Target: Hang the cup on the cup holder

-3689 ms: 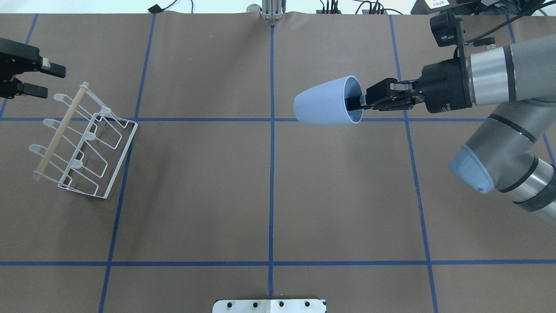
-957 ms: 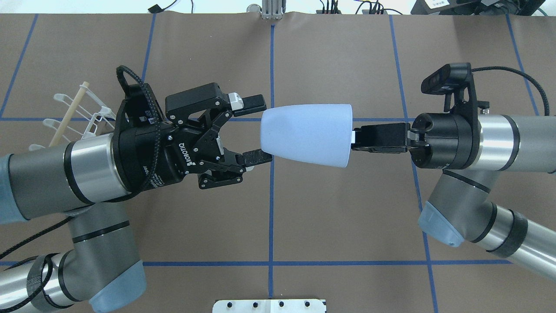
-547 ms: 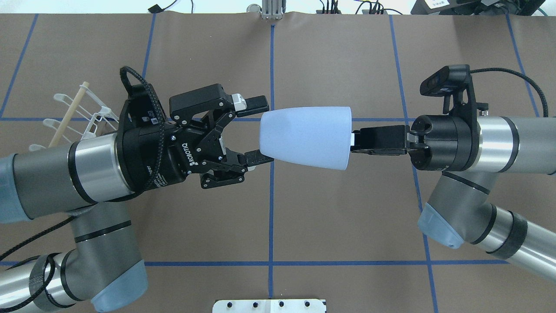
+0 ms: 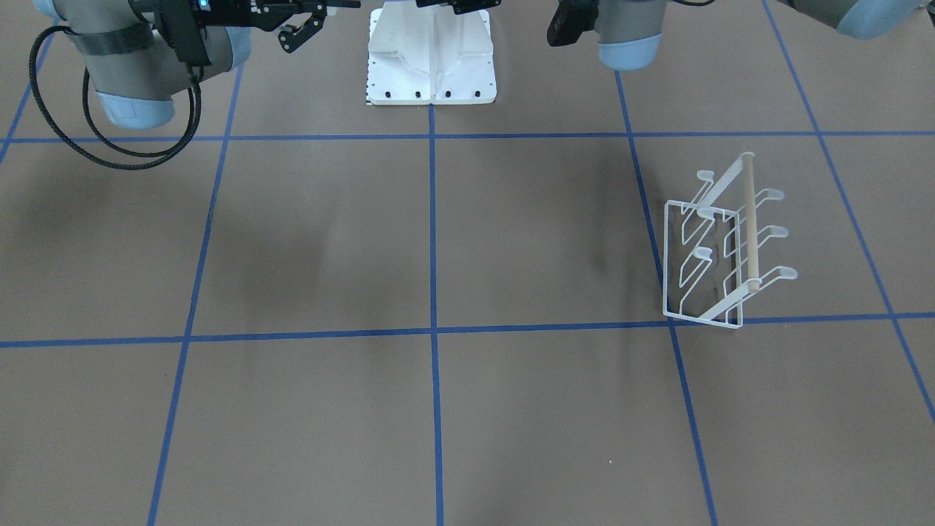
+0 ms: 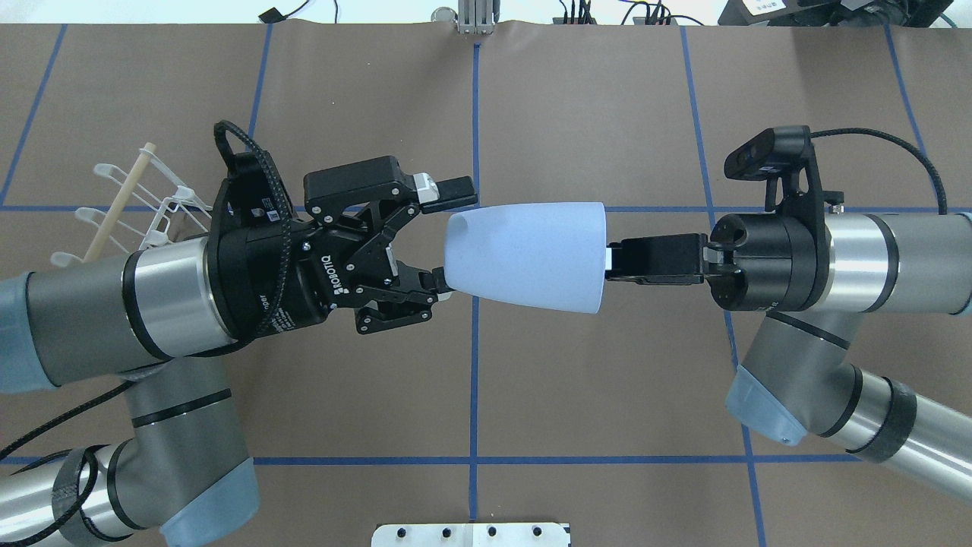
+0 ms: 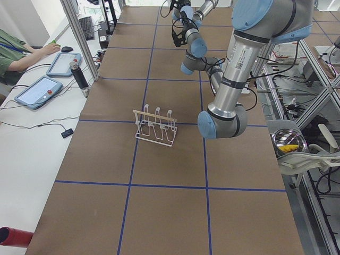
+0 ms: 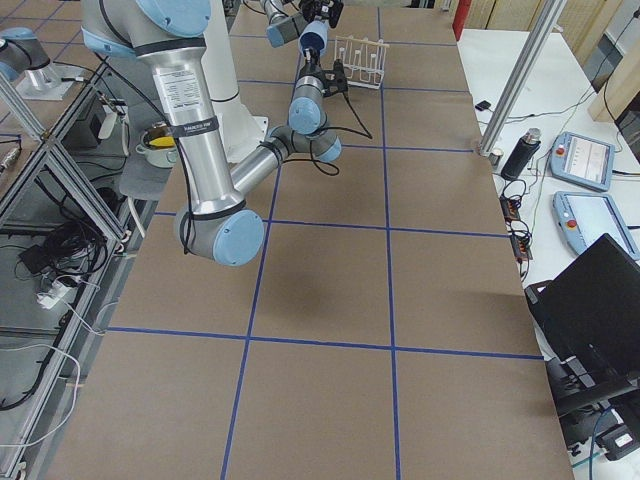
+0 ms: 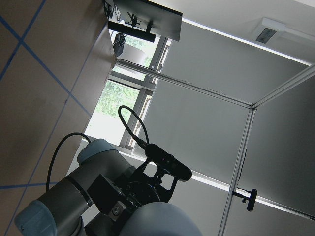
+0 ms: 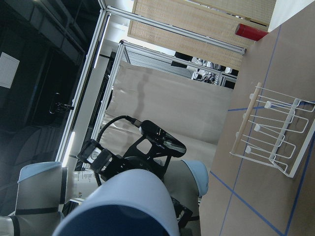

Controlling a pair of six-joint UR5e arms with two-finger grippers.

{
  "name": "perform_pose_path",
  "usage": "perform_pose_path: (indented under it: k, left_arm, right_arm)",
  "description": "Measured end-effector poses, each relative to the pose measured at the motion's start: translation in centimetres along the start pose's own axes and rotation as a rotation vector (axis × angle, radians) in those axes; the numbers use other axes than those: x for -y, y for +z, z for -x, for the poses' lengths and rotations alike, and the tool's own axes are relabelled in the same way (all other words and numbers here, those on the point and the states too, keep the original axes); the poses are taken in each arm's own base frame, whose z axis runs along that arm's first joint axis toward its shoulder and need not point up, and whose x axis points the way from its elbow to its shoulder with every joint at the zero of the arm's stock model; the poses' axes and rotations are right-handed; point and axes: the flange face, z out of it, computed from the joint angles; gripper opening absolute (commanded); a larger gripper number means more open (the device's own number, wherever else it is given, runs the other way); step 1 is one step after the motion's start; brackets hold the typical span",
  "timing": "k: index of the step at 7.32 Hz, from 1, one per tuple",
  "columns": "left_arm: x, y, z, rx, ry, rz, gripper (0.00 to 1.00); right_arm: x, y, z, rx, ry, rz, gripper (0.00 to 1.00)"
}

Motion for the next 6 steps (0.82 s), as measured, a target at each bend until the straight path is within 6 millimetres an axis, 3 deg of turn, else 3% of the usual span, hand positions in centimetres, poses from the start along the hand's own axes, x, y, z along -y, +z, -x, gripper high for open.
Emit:
perform_pose_path:
  k: [3, 5, 6]
  left_arm:
    - [-0.11, 0.0, 0.02, 0.0, 0.001, 0.003, 0.77]
    - [-0.12, -0.02, 0.1, 0.003, 0.001, 0.004, 0.63]
    - [-0.12, -0.02, 0.12, 0.003, 0.001, 0.004, 0.47]
  right_arm:
    - [-0.07, 0.06, -0.12, -0.002, 0.0, 0.001, 0.0]
    - [-0.02, 0.04, -0.09, -0.001, -0.002, -0.002, 0.0]
    - [0.0, 0.04, -0.08, -0.001, -0.003, -0.003, 0.3]
